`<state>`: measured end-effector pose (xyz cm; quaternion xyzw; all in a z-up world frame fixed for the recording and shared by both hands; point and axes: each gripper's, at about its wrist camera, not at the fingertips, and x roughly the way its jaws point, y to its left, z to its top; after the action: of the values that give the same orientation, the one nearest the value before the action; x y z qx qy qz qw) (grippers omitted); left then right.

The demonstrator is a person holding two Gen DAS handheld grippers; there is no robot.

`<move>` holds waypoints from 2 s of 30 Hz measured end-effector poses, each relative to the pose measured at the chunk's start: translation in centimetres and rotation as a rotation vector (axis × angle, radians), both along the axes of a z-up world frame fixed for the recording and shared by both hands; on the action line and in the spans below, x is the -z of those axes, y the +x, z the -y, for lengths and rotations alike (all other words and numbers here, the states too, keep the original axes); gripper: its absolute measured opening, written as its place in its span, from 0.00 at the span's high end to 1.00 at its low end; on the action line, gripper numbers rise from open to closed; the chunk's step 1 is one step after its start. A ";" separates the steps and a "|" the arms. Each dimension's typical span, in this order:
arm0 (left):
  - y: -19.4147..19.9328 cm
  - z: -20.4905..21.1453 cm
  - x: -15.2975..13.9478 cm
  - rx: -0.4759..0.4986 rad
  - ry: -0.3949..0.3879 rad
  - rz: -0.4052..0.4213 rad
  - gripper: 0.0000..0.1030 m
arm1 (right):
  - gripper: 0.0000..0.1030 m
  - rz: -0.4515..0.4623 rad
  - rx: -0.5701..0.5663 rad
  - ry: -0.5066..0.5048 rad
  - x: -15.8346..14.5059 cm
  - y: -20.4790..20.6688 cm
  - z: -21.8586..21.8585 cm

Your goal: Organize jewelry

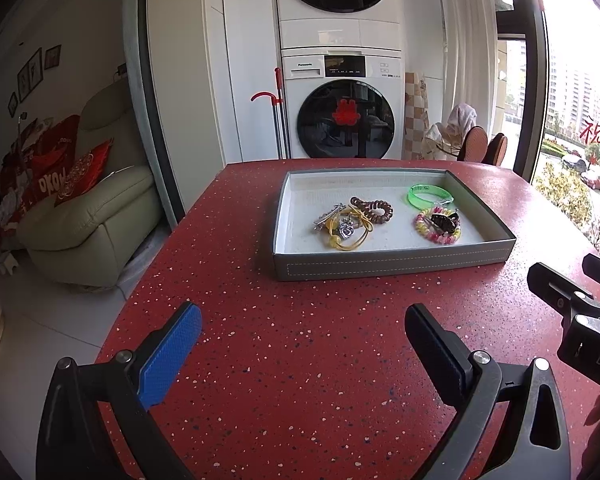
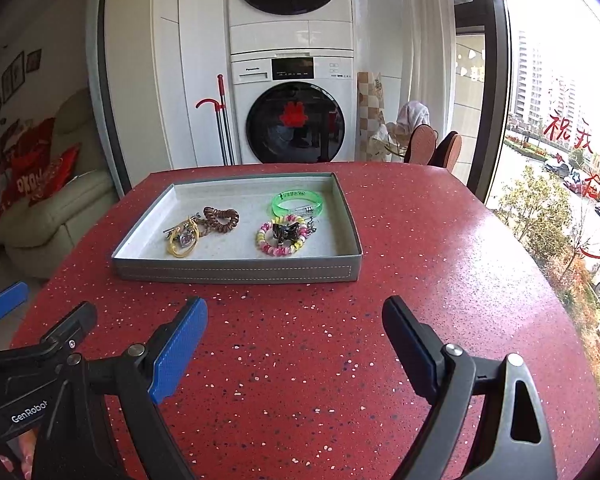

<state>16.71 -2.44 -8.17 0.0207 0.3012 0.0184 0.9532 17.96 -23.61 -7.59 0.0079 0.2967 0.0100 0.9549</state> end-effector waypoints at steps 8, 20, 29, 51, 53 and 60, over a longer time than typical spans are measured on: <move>0.0 0.0 -0.1 0.001 -0.007 -0.003 0.00 | 0.12 -0.003 -0.003 0.000 0.0 0.1 -0.2; 0.1 0.0 -0.1 0.000 -0.009 -0.005 0.00 | 0.12 -0.003 -0.003 0.000 -0.1 0.1 -0.5; -0.1 0.0 -0.2 -0.001 -0.014 -0.007 0.00 | 0.12 -0.004 -0.003 0.000 -0.1 0.1 -0.6; -0.1 0.1 0.0 0.001 -0.022 -0.014 0.00 | 0.12 -0.006 -0.002 0.000 0.0 0.1 -0.6; 0.0 0.1 0.0 0.001 -0.023 -0.015 0.00 | 0.12 -0.006 -0.003 0.000 0.0 0.0 -0.6; 0.0 0.1 0.0 0.002 -0.024 -0.016 0.00 | 0.12 -0.006 -0.003 0.000 -0.1 0.1 -0.6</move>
<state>16.67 -2.52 -8.20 0.0097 0.3087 0.0139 0.9510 18.04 -23.00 -7.53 0.0078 0.2996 0.0113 0.9540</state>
